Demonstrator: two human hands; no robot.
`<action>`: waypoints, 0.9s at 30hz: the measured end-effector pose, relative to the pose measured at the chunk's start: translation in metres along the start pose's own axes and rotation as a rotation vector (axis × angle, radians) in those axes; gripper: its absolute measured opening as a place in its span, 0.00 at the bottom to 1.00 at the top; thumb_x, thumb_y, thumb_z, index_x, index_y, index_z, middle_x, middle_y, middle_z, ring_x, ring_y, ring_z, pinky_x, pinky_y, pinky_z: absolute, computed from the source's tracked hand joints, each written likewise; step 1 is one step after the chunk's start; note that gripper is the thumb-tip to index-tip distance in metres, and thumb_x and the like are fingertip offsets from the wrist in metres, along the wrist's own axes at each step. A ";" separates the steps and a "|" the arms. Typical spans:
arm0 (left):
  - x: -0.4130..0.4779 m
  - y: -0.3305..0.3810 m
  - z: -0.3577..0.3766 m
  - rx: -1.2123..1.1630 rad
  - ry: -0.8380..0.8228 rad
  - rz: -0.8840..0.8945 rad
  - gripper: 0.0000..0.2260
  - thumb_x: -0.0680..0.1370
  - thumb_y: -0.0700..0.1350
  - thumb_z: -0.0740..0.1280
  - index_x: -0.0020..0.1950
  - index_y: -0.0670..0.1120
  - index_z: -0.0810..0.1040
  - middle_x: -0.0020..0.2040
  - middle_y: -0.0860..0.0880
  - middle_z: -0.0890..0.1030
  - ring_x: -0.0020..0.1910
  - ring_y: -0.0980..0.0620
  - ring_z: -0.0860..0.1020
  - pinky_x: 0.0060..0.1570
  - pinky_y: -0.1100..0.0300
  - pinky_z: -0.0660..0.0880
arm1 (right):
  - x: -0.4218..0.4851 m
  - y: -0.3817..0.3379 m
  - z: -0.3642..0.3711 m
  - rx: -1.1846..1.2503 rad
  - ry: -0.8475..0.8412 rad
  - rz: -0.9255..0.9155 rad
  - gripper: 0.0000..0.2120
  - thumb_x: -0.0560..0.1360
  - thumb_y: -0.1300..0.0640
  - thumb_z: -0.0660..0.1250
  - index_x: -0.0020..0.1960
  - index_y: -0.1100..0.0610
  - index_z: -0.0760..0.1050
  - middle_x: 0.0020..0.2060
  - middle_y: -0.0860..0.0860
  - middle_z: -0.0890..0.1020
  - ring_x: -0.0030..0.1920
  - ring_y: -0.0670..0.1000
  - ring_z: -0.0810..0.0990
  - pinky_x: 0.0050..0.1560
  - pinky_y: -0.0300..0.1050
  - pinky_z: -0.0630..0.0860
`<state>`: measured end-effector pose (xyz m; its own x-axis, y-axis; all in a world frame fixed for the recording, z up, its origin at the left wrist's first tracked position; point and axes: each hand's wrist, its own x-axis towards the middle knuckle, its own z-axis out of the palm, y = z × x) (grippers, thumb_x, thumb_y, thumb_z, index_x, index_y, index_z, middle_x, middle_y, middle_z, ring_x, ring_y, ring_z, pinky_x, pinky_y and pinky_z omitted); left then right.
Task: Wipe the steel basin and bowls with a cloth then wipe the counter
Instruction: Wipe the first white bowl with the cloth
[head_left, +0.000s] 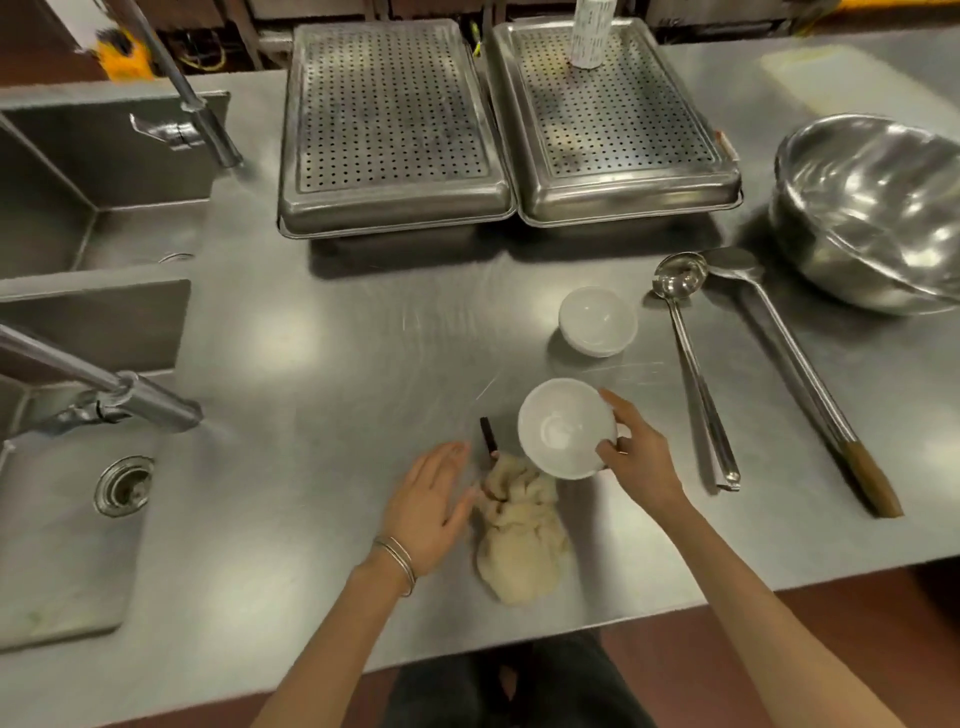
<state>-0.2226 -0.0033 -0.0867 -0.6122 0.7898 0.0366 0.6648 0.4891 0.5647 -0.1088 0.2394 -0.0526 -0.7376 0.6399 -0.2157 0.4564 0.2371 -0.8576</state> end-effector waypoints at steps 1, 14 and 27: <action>-0.002 -0.002 -0.010 -0.085 0.010 -0.056 0.33 0.77 0.65 0.45 0.72 0.44 0.65 0.69 0.51 0.67 0.68 0.53 0.64 0.68 0.64 0.56 | -0.007 -0.007 0.006 0.005 -0.027 -0.015 0.31 0.69 0.71 0.62 0.66 0.46 0.67 0.56 0.51 0.75 0.48 0.55 0.76 0.48 0.43 0.79; -0.022 0.004 -0.026 -1.024 0.019 -0.477 0.23 0.74 0.48 0.65 0.69 0.53 0.67 0.65 0.56 0.73 0.63 0.56 0.72 0.60 0.45 0.73 | -0.035 -0.033 0.062 -0.112 -0.367 -0.151 0.25 0.73 0.65 0.64 0.69 0.51 0.68 0.55 0.50 0.78 0.38 0.47 0.78 0.41 0.34 0.74; -0.051 -0.011 -0.038 -1.304 0.163 -0.686 0.27 0.66 0.43 0.68 0.63 0.58 0.70 0.60 0.52 0.74 0.58 0.49 0.74 0.41 0.54 0.80 | -0.040 -0.006 0.062 -0.229 -0.245 -0.035 0.19 0.76 0.50 0.64 0.64 0.56 0.73 0.59 0.54 0.77 0.54 0.49 0.75 0.53 0.30 0.69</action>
<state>-0.2147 -0.0633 -0.0630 -0.7386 0.4554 -0.4970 -0.5576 0.0014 0.8301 -0.1131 0.1669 -0.0677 -0.8395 0.4408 -0.3177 0.5085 0.4312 -0.7453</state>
